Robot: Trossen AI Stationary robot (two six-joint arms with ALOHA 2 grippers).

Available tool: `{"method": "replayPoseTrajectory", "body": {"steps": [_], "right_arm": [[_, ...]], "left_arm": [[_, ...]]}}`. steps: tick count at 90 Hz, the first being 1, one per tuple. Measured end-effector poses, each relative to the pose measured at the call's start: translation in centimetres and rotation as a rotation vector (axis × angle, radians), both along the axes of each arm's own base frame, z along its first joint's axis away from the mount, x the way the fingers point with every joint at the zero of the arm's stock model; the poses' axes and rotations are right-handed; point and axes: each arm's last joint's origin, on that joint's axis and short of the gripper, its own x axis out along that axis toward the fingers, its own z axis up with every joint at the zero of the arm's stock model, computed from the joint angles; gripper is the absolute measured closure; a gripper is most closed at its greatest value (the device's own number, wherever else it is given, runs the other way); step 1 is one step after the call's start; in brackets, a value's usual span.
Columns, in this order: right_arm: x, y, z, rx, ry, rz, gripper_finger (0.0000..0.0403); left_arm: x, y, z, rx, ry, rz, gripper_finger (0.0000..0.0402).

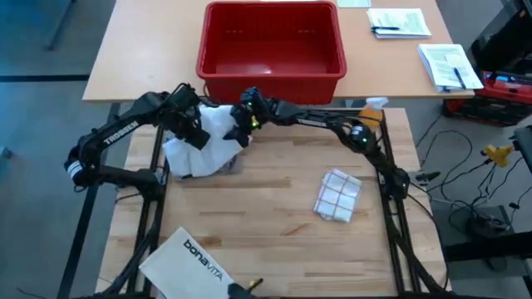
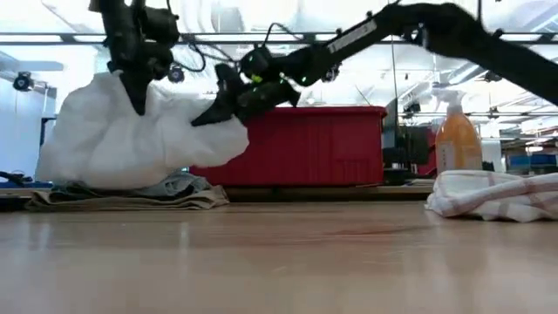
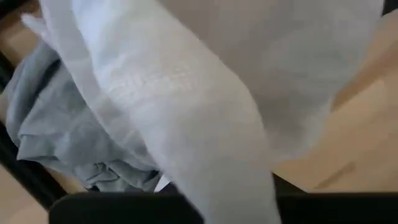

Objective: Fold laundry
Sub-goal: Stack the folded white long sleeve shirt on top of the folded gray shorts

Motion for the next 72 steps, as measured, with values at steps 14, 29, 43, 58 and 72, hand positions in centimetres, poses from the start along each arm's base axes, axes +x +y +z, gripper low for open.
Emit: {"method": "replayPoseTrajectory", "body": {"steps": [14,29,43,58,72], "right_arm": [[0.5,-1.7,-1.8,0.062,0.041,-0.046,0.0403],[0.5,-2.5,-2.9,0.067,0.059,-0.068,0.0394],[0.5,-2.4,-3.8,0.07,0.083,-0.038,0.0337],[0.5,-2.6,-3.6,0.021,0.097,-0.112,0.0234],[0.0,-3.3,-2.9,-0.044,0.111,-0.187,0.0169]], "left_arm": [[-1.0,0.5,-0.5,0.075,0.134,0.102,0.0401],[-1.3,1.3,-0.9,0.119,0.174,0.123,0.0392],[-0.8,1.9,-3.0,0.067,0.205,0.105,0.0388],[-0.7,1.9,-5.1,0.02,0.234,0.102,0.0357],[-0.9,2.2,-5.2,0.103,0.27,0.161,0.0297]]}}
